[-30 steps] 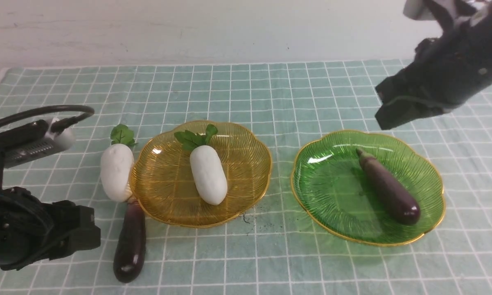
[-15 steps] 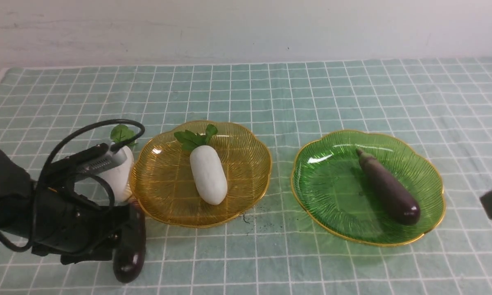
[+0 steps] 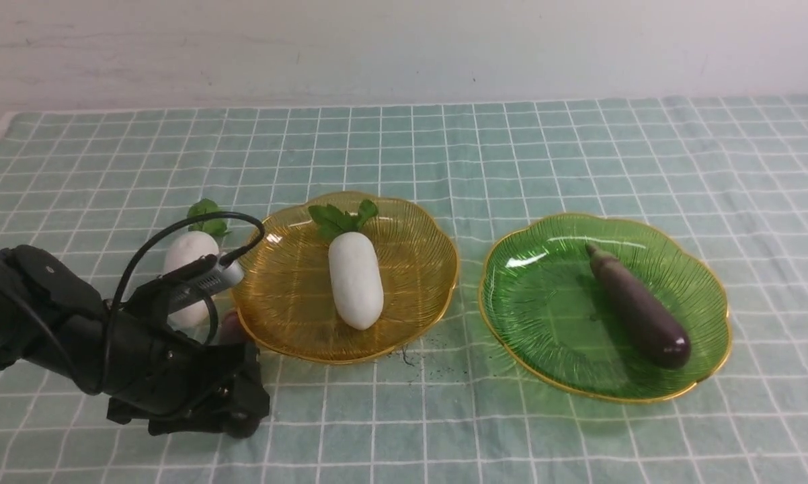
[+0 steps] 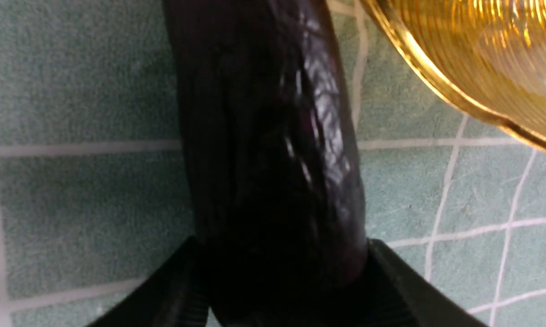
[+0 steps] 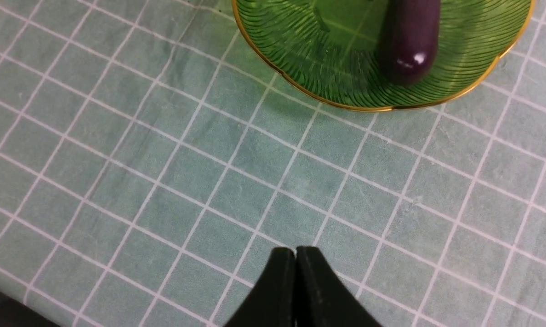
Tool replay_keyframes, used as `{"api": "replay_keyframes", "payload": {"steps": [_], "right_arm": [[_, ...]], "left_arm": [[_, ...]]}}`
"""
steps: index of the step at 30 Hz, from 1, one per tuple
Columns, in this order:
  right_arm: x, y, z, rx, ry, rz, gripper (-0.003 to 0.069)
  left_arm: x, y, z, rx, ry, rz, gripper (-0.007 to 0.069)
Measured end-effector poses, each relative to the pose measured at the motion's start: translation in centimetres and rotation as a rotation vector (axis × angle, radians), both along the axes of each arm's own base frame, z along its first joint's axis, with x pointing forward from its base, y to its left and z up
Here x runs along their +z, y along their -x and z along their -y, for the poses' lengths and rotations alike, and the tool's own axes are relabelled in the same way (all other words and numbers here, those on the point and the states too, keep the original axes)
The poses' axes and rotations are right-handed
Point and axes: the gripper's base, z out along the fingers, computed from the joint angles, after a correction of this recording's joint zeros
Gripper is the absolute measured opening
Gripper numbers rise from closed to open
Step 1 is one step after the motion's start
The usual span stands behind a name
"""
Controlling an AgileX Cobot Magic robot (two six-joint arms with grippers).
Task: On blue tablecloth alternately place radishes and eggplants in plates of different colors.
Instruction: 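Place the eggplant on the green plate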
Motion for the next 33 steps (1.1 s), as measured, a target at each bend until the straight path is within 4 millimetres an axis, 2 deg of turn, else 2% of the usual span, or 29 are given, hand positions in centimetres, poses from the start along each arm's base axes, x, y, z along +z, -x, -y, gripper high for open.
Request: {"api": "replay_keyframes", "payload": {"steps": [5, 9, 11, 12, 14, 15, 20, 21, 25, 27, 28, 30, 31, 33], "right_arm": [[0.0, 0.1, 0.1, -0.002, 0.008, 0.007, -0.0015], [0.0, 0.2, 0.2, -0.003, 0.013, 0.011, -0.0015], [0.0, 0.2, 0.2, -0.003, 0.014, 0.012, -0.0015], [0.0, 0.2, 0.2, -0.003, 0.014, 0.012, -0.0015], [0.0, 0.2, 0.2, -0.004, 0.013, 0.011, -0.0015], [0.0, 0.2, 0.2, -0.004, 0.013, 0.011, -0.0015], [0.1, 0.2, 0.1, -0.002, 0.0, 0.008, -0.0015], [0.0, 0.2, 0.0, 0.0, -0.011, 0.003, -0.0015], [-0.1, 0.3, -0.1, 0.003, -0.021, -0.003, -0.0015], [-0.1, 0.3, -0.1, 0.003, -0.022, -0.003, -0.0015], [-0.1, 0.3, -0.1, 0.003, -0.023, -0.003, -0.0015], [0.0, 0.3, -0.1, 0.004, -0.026, -0.003, -0.0015], [0.0, 0.3, -0.1, 0.004, -0.027, -0.002, -0.0015], [0.1, 0.5, -0.1, 0.005, -0.033, 0.005, -0.0015]], "left_arm": [[0.8, 1.1, -0.3, -0.078, -0.047, -0.026, 0.037], [2.1, 3.0, -0.9, -0.14, -0.119, -0.078, 0.037], [3.8, 4.0, -1.3, -0.144, -0.161, -0.079, 0.037], [4.0, 4.2, -1.3, -0.139, -0.163, -0.085, 0.037], [6.1, 5.4, -1.6, -0.12, -0.187, -0.072, 0.037], [6.4, 5.6, -1.6, -0.117, -0.187, -0.07, 0.037], [11.2, 6.4, -0.6, -0.107, -0.122, 0.016, 0.037], [12.7, 6.4, 0.2, -0.119, -0.075, 0.055, 0.037], [15.1, 5.7, 2.2, -0.17, -0.014, 0.13, 0.037], [16.6, 5.2, 4.8, -0.234, 0.028, 0.176, 0.037], [16.9, 4.9, 5.5, -0.243, 0.037, 0.188, 0.037], [17.6, 4.0, 8.1, -0.296, 0.059, 0.211, 0.037], [17.7, 3.7, 8.4, -0.298, 0.061, 0.214, 0.037], [17.6, 2.6, 11.2, -0.353, 0.075, 0.209, 0.037]]}}
